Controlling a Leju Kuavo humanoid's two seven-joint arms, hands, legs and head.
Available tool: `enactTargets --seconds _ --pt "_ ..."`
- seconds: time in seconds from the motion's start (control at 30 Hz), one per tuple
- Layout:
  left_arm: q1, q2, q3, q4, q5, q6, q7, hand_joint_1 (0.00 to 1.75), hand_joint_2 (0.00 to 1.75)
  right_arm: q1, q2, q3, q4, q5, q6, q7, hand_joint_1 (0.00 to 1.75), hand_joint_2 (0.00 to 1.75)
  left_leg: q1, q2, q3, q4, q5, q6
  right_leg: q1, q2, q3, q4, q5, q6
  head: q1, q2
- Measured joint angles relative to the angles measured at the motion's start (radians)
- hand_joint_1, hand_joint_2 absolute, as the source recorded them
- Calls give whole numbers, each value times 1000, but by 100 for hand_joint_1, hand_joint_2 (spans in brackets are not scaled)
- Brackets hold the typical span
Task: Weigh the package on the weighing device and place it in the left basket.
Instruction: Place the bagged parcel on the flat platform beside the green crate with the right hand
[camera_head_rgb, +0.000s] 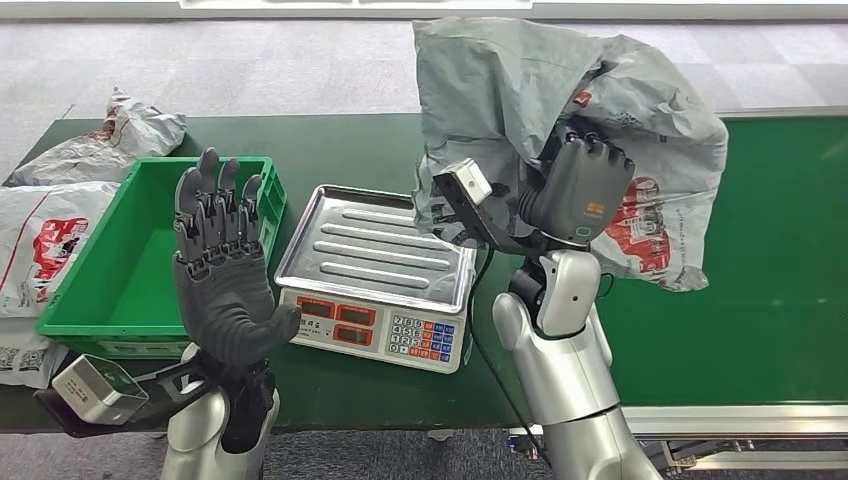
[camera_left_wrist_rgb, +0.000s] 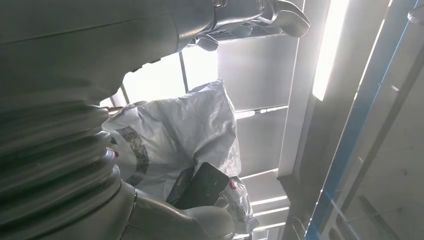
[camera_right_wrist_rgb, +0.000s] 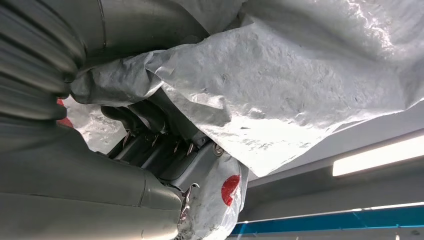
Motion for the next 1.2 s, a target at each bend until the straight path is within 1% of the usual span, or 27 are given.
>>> enactTargets --seconds 0.23,0.57,0.93,1.2 --pt "0 0 0 -1 -1 2 3 0 175 8 0 -8 -4 1 -5 5 175 175 0 0 0 0 0 0 0 0 0 0 0 0 0 0" --pt "0 0 0 3 -10 12 6 0 175 46 0 -43 -20 -11 -19 3 175 175 0 0 0 0 0 0 0 0 0 0 0 0 0 0" --pt "-1 0 0 7 -10 10 6 0 175 66 0 -55 -46 -13 -12 1 175 175 0 0 0 0 0 0 0 0 0 0 0 0 0 0" --pt "0 -1 0 7 -10 -9 6 0 175 68 0 -58 -55 -19 9 -12 175 175 0 0 0 0 0 0 0 0 0 0 0 0 0 0"
